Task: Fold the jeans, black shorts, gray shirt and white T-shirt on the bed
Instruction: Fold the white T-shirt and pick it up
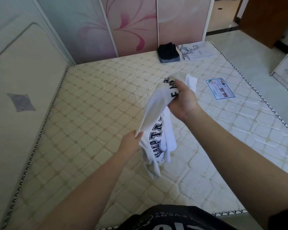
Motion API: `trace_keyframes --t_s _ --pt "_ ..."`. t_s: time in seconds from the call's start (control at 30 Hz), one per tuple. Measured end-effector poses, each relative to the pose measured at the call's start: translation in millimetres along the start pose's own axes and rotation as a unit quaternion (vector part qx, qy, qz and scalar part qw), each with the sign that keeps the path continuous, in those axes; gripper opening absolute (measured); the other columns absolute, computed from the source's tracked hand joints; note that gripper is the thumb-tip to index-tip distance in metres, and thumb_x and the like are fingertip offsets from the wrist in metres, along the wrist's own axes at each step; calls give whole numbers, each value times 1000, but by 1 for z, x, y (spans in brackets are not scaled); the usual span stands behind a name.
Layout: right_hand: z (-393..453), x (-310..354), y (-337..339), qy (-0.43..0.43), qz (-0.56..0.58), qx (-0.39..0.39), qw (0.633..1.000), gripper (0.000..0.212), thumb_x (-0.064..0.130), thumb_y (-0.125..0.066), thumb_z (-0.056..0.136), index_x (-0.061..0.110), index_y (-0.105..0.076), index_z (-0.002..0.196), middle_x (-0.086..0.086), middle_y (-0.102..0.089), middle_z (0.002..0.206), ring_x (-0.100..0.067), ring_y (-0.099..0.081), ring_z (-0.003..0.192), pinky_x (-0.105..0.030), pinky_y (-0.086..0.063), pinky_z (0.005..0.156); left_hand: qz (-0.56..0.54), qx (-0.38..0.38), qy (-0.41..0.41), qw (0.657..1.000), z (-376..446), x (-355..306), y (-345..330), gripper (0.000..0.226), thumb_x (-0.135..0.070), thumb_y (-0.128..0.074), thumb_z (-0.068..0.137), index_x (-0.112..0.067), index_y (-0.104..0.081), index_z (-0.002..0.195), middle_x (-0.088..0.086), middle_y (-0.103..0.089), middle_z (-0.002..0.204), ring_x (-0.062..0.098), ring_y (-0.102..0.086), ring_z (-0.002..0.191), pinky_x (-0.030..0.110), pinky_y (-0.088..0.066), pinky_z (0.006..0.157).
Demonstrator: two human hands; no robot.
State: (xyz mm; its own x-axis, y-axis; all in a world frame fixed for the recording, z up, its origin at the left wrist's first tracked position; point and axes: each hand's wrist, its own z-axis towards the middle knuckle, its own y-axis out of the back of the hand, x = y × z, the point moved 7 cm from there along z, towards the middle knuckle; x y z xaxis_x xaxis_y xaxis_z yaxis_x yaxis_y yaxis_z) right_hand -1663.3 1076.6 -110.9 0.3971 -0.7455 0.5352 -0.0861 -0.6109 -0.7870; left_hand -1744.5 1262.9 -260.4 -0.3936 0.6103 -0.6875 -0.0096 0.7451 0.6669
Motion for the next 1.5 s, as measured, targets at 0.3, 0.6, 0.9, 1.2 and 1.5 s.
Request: trace_keyframes --t_s 0.3,0.6,0.9,1.2,1.5 --pt "26 -26 69 -85 -172 -48 980 40 24 -55 99 -2 -53 129 -18 -60 121 -30 -61 109 -38 -49 95 283 159 -134 936 -23 -84 44 60 -64 -29 96 -15 -57 75 1 -62 49 7 -61 43 27 -40 49" --pt "-20 -101 144 -58 -474 -22 879 33 42 -43 100 33 -58 127 9 -60 132 -12 -54 120 -34 -39 103 -231 -9 8 973 -9 -121 44 60 -55 -44 97 1 -59 114 12 -75 86 26 -73 79 35 -59 77" --pt "-50 -133 171 3 -615 -37 787 95 71 -70 62 32 -37 142 10 -52 136 -17 -49 126 -47 -44 100 -372 -41 -87 923 -45 -190 89 46 -42 -45 96 -1 -62 85 16 -72 66 31 -71 59 29 -55 54" --pt "-5 -105 126 -82 -376 -156 910 30 40 -51 96 13 -65 99 -8 -70 97 -25 -65 91 -33 -52 78 -416 19 -90 905 -10 -157 144 41 -35 -39 103 -5 -67 99 8 -76 92 21 -74 85 26 -58 68" --pt "-8 -80 -53 -39 -91 -22 995 43 27 -54 98 3 -54 133 -17 -62 129 -29 -59 120 -41 -45 106 -197 50 -88 975 -2 21 117 13 -29 -52 100 -32 -63 105 -4 -72 103 18 -67 96 26 -51 77"
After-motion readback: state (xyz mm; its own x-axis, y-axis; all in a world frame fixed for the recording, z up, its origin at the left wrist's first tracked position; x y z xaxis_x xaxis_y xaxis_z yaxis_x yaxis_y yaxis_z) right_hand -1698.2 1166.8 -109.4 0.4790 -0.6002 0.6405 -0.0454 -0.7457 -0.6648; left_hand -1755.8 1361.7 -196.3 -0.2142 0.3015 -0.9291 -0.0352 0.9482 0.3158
